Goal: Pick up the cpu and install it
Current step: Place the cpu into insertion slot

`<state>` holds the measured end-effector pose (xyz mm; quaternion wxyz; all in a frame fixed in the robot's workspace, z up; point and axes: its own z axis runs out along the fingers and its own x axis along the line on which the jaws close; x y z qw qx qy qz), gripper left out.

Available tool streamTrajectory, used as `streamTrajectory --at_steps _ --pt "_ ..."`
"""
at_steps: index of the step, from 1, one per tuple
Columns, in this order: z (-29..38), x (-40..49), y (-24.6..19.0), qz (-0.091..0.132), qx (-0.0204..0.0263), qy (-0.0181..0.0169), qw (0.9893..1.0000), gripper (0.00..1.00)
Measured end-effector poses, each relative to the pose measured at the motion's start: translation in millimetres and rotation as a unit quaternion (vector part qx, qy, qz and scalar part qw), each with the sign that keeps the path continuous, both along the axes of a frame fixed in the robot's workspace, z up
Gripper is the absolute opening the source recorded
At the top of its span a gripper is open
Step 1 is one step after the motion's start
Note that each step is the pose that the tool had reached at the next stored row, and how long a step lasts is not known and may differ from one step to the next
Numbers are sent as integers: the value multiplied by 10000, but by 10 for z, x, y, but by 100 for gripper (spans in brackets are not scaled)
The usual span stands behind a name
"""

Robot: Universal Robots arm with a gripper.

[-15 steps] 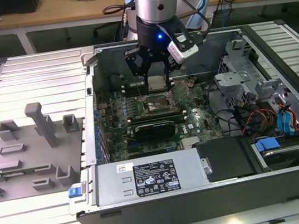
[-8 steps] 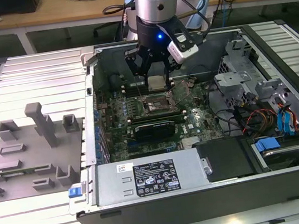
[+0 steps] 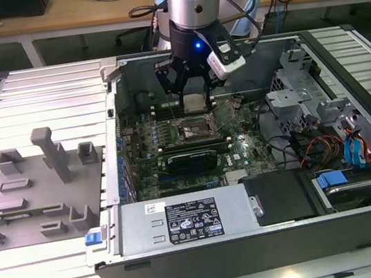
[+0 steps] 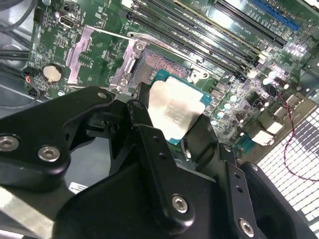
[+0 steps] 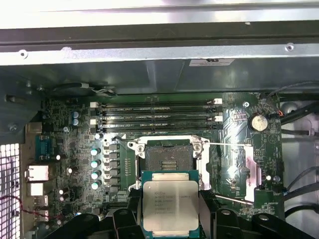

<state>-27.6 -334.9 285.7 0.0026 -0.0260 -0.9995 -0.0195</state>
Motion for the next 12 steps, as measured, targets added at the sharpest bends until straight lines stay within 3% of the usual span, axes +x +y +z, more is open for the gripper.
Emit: streamTrajectory --at_steps 2,4,6,8,10,12 --pt "-1 0 0 -294 0 0 9996 54" --pt "-2 0 0 -453 -1 0 9990 54" --pt "-4 0 0 -682 -1 0 9977 54" --pt "-6 0 0 -962 0 0 9954 54" --pt "-8 0 0 -1236 0 0 9923 54" --pt "-10 0 0 -1409 0 0 9900 54"
